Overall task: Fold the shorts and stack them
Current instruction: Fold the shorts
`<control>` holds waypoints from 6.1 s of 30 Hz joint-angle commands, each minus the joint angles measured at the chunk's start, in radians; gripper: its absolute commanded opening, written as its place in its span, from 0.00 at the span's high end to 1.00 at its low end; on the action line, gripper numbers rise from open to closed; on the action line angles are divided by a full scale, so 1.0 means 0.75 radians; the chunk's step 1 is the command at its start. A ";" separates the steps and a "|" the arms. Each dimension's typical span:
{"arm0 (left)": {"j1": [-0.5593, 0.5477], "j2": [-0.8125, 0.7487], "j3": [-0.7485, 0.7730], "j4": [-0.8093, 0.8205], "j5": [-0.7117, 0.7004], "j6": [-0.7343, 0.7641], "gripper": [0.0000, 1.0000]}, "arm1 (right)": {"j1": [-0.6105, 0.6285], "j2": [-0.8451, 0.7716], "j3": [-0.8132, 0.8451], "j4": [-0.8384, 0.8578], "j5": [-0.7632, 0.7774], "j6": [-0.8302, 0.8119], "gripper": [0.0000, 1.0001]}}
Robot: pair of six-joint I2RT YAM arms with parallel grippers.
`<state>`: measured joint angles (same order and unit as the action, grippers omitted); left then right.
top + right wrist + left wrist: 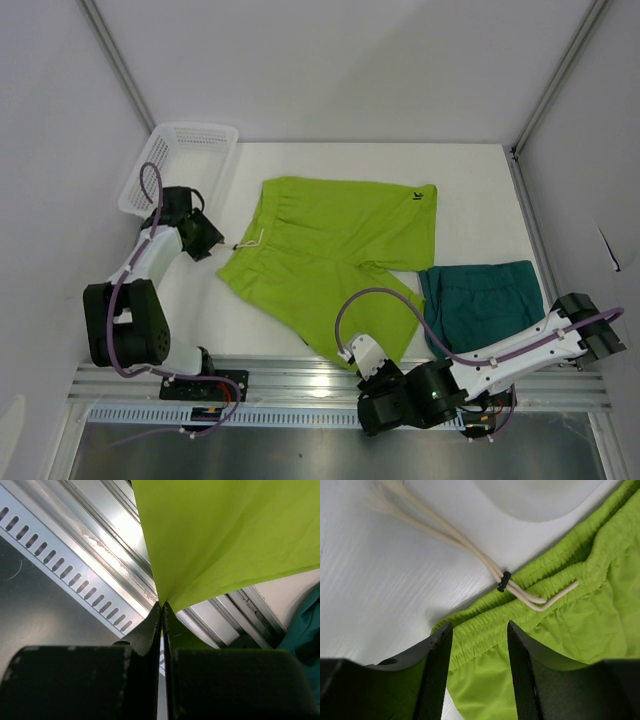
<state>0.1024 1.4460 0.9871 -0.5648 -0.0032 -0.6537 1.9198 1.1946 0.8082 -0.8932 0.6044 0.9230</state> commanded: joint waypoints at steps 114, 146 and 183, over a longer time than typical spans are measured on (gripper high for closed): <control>0.266 0.191 0.564 -0.108 0.597 -0.834 1.00 | -2.032 0.686 1.442 0.095 -0.769 -1.225 1.00; 0.025 0.826 0.946 0.550 0.538 -1.151 1.00 | -2.369 1.463 2.134 0.370 -0.972 -1.102 1.00; 0.041 -0.238 -0.109 0.449 0.598 -0.992 1.00 | -2.165 -0.026 0.725 0.420 -0.980 -0.993 1.00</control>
<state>0.1009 1.4086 0.9581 -0.1417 0.4351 -1.4563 0.2508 1.2709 1.4033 -0.5056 -0.1864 0.1631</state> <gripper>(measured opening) 0.025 0.006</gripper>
